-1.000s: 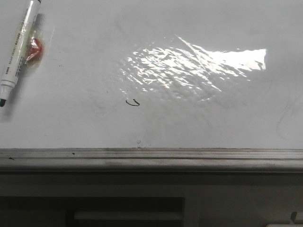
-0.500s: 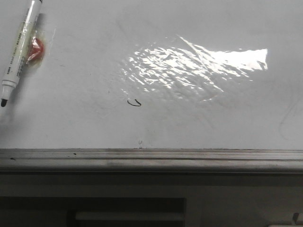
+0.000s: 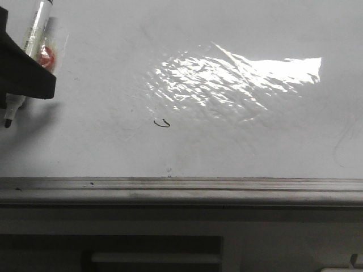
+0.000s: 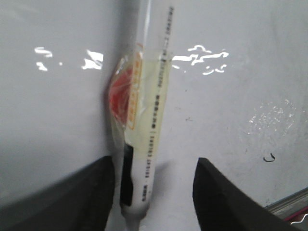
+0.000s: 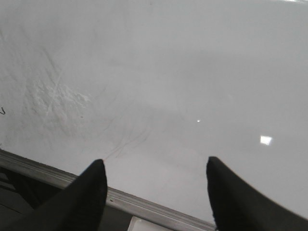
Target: Write number 9 on whiteboard
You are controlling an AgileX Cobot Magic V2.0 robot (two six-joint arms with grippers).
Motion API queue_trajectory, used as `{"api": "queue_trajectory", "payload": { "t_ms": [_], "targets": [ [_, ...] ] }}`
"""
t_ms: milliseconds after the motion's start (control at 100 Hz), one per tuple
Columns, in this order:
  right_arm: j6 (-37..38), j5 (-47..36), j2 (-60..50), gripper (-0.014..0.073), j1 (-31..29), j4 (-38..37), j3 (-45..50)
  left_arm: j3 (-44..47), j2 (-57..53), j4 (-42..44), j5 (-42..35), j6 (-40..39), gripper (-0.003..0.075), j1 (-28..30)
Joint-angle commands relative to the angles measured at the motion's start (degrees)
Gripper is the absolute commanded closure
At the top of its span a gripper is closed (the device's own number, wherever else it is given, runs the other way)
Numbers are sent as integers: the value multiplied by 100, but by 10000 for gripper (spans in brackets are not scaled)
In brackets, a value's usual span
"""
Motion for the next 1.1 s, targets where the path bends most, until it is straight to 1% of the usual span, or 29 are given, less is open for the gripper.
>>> {"api": "queue_trajectory", "payload": {
  "t_ms": [0, 30, 60, 80, 110, 120, 140, 260, 340, 410, 460, 520, 610, 690, 750, 810, 920, 1030, 1090],
  "targets": [
    [-33, -394, 134, 196, 19, -3, -199, -150, 146, -28, -642, 14, 456, -5],
    [-33, -394, 134, 196, 19, -3, -199, -150, 144, -28, -601, 14, 515, -5],
    [-33, -394, 134, 196, 19, -3, -199, -150, 144, -28, -526, 14, 601, -5],
    [-33, -394, 134, 196, 19, -3, -199, -150, 144, -28, -486, 14, 638, -10],
    [-33, -386, 134, 196, 19, -3, -199, -150, 133, -28, -379, 20, 730, -21],
    [-33, -380, 134, 196, 19, 7, -199, -150, 133, -28, -356, 20, 746, -34],
    [-33, -368, 134, 196, 19, 17, -199, -150, 133, -7, -286, 61, 736, -47],
    [-33, -252, 162, 196, 19, 199, -199, -150, 110, 3, 336, 506, 741, -206],
    [-33, -90, 286, 196, 19, 363, -199, -150, 97, -36, 906, 938, 741, -466],
    [-181, 37, 435, 196, 36, 681, -199, -150, 61, -78, 1340, 1366, 741, -777],
    [-517, 62, 546, 196, 77, 1045, -199, -150, 50, -183, 1528, 1697, 741, -1027],
    [-1090, 62, 655, 196, 177, 1578, -199, -150, 50, -395, 1638, 2178, 741, -1350],
    [-1923, 188, 847, 196, 376, 2297, -199, -150, 50, -981, 1740, 3277, 740, -1752],
    [-2471, 379, 1049, 196, 601, 2687, -199, -150, 50, -1624, 1867, 4304, 740, -2074],
    [-2833, 512, 1253, 196, 802, 2896, -199, -150, 50, -1923, 1904, 4714, 740, -2227],
    [-3194, 582, 1435, 196, 985, 3080, -199, -150, 50, -2017, 1892, 4804, 741, -2284],
    [-4107, 654, 1793, 196, 1341, 3632, -199, -150, 50, -2031, 1868, 4849, 741, -2284],
    [-5077, 654, 2221, 195, 1731, 4280, -199, -150, 50, -2031, 1869, 5179, 741, -2284],
    [-5331, 584, 2493, 195, 1956, 4466, -223, -150, 50, -2041, 1869, 5398, 741, -2284]
  ]
}}
